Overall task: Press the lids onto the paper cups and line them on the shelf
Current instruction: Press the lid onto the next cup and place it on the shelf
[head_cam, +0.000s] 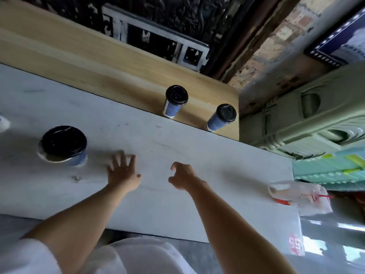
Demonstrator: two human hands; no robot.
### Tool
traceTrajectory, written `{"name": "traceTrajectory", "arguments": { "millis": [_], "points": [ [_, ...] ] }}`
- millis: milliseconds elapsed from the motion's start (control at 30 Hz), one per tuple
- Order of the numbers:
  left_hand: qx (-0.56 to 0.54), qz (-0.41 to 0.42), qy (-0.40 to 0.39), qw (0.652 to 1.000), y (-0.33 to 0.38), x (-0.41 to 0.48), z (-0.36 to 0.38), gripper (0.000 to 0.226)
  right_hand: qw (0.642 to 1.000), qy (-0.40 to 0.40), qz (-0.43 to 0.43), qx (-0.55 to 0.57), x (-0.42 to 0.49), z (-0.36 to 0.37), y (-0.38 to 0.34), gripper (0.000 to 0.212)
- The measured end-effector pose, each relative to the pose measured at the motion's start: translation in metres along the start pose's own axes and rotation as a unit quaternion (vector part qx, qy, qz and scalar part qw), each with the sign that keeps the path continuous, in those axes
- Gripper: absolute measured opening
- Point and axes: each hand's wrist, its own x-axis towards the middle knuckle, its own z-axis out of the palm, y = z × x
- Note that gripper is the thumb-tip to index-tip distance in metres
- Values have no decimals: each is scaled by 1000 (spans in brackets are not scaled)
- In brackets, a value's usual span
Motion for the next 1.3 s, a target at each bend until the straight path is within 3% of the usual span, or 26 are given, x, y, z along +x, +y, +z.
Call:
{"name": "traceTrajectory", "arguments": {
  "millis": [67, 167, 300, 467, 600, 633, 800, 967, 1033, 1100, 1167, 1300],
  "points": [
    [14, 17, -55, 998, -7, -14, -12, 65, 999, -9, -22, -48, -20, 13, 0, 46],
    [-2, 55, -112, 992, -17, -51, -23, 28, 995, -17, -39, -95, -49, 36, -2, 43],
    [5, 45, -185, 982, -43, -112, -18, 29, 989, -42, -61, -126, -84, 80, -8, 40],
    [25, 25, -186, 982, -87, -179, 8, 25, 981, -54, -124, -138, -114, 143, -15, 39],
    [68, -47, -329, 941, -132, -212, 25, 49, 980, -93, -113, -137, -138, 185, -21, 37],
    [67, -54, -333, 939, -141, -211, 22, 50, 980, -98, -110, -137, -139, 186, -26, 36],
    [-69, 8, -141, 988, -167, -180, 2, 23, 985, -89, -81, -122, -123, 167, -62, 34],
    [-231, 5, -149, 962, -213, -113, -36, 18, 991, 7, -73, -109, -82, 127, -140, 34],
    [-287, 1, -87, 954, -230, -86, -51, 20, 991, 71, -72, -91, -69, 107, -176, 38],
    [-329, 7, -20, 944, -242, -64, -62, 37, 987, 140, -74, -42, -60, 87, -208, 44],
    [-368, 23, 2, 929, -246, -49, -75, 70, 976, 195, -91, 31, -54, 70, -235, 53],
    [-342, 91, 29, 935, -238, -31, -101, 116, 967, 201, -137, 69, -52, 56, -266, 66]
  ]
}}
